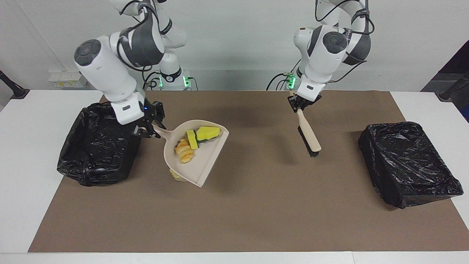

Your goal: Sweep and dump trash in bin

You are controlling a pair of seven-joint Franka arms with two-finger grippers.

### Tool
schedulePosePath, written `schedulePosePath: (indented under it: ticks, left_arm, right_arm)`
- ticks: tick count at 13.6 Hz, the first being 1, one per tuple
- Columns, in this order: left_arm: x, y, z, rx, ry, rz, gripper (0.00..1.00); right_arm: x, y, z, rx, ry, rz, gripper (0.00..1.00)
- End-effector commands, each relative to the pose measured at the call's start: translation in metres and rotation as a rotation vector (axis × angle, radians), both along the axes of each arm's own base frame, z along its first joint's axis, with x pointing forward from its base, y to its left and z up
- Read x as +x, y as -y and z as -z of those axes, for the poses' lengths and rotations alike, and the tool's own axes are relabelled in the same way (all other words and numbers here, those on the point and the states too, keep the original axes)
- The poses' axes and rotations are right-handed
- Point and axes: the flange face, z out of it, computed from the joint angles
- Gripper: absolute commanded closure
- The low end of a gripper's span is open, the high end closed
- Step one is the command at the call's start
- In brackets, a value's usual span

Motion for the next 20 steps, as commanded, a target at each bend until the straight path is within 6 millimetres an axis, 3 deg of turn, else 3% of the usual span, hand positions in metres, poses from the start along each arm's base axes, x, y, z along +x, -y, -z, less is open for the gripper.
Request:
schedulePosePath:
  ticks: [1,3,5,9,11,13,14,15,16,17,20]
  left_arm:
    - [-0.049,0.031,0.020,-0.007,0.031,0.085,1.00]
    - [-0.094,0.072,0.052,-0.011,0.060,0.135,1.00]
    - [-0.131,0.098,0.081,-0.028,0.099,0.118,1.00]
    - [-0.183,0.122,0.114,-0.034,0.113,0.121,1.00]
    - [-0.191,0.125,0.121,-0.046,0.126,0.104,1.00]
    - [-0.189,0.125,0.122,-0.043,0.124,0.079,1.00]
    - [-0.188,0.124,0.122,-0.042,0.123,0.075,0.88]
    - [-0.184,0.125,0.123,-0.041,0.121,0.071,0.50]
    - [-0.180,0.125,0.123,-0.039,0.118,0.070,0.24]
    - [-0.170,0.123,0.122,-0.035,0.113,0.052,0.08]
    - [-0.127,0.117,0.096,-0.032,0.102,0.018,0.03]
  right_arm:
    - [-0.009,0.068,-0.016,0.051,-0.032,-0.032,1.00]
    - [-0.020,0.118,-0.014,0.049,-0.038,-0.093,1.00]
    - [-0.030,0.159,-0.013,-0.047,-0.051,-0.153,1.00]
    - [-0.057,0.242,-0.023,-0.225,-0.047,-0.265,1.00]
    - [-0.072,0.270,-0.023,-0.293,-0.065,-0.254,1.00]
    - [-0.073,0.276,-0.015,-0.473,-0.082,-0.313,1.00]
    - [-0.076,0.264,-0.009,-0.569,-0.082,-0.359,1.00]
    - [-0.086,0.260,-0.003,-0.620,-0.084,-0.361,1.00]
    - [-0.093,0.258,0.003,-0.660,-0.086,-0.381,1.00]
    - [-0.095,0.251,0.007,-0.699,-0.091,-0.419,1.00]
    - [-0.081,0.211,0.009,-0.760,-0.097,-0.527,1.00]
